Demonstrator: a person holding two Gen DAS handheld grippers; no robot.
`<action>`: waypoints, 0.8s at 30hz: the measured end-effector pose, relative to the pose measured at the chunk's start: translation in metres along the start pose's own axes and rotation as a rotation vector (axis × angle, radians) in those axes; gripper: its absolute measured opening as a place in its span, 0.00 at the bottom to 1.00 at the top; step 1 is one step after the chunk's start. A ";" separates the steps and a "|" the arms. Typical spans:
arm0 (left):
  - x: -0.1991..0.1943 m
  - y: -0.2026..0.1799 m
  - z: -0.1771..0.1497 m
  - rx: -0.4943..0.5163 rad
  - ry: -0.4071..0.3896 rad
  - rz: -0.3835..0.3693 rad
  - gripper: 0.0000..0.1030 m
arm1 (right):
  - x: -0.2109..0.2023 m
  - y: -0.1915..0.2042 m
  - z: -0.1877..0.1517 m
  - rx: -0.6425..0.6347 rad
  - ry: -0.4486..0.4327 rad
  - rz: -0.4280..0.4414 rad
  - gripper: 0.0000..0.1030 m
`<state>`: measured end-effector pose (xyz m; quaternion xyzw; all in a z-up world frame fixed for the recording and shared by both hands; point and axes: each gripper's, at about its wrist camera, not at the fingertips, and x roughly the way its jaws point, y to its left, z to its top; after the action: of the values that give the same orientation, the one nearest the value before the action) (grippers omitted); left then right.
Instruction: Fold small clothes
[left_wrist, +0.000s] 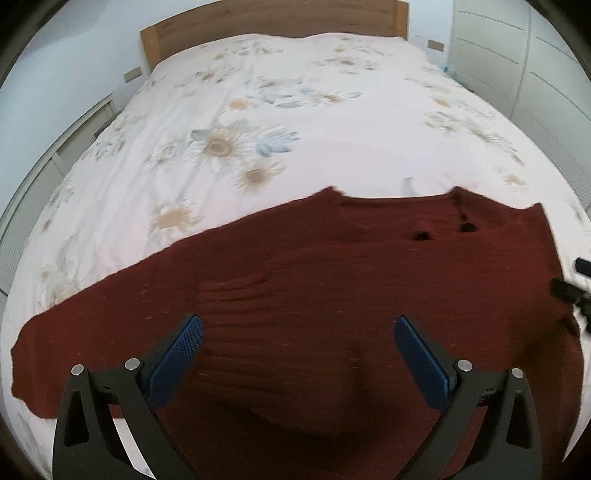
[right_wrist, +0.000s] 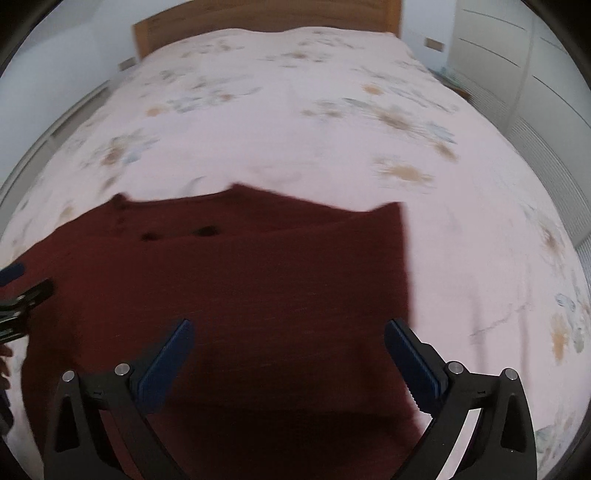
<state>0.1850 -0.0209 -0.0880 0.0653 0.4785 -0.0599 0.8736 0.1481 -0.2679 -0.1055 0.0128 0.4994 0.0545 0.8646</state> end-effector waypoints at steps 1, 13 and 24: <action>0.001 -0.005 -0.001 0.013 -0.006 0.004 0.99 | 0.003 0.009 -0.001 -0.022 -0.007 0.002 1.00; 0.051 -0.021 -0.041 0.034 0.087 0.015 1.00 | 0.053 0.030 -0.036 -0.105 0.050 -0.062 1.00; 0.057 0.010 -0.046 -0.040 0.082 -0.025 1.00 | 0.051 -0.029 -0.034 -0.015 0.054 -0.128 1.00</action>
<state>0.1792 -0.0057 -0.1599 0.0443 0.5157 -0.0587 0.8536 0.1461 -0.2922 -0.1685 -0.0274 0.5218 0.0032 0.8526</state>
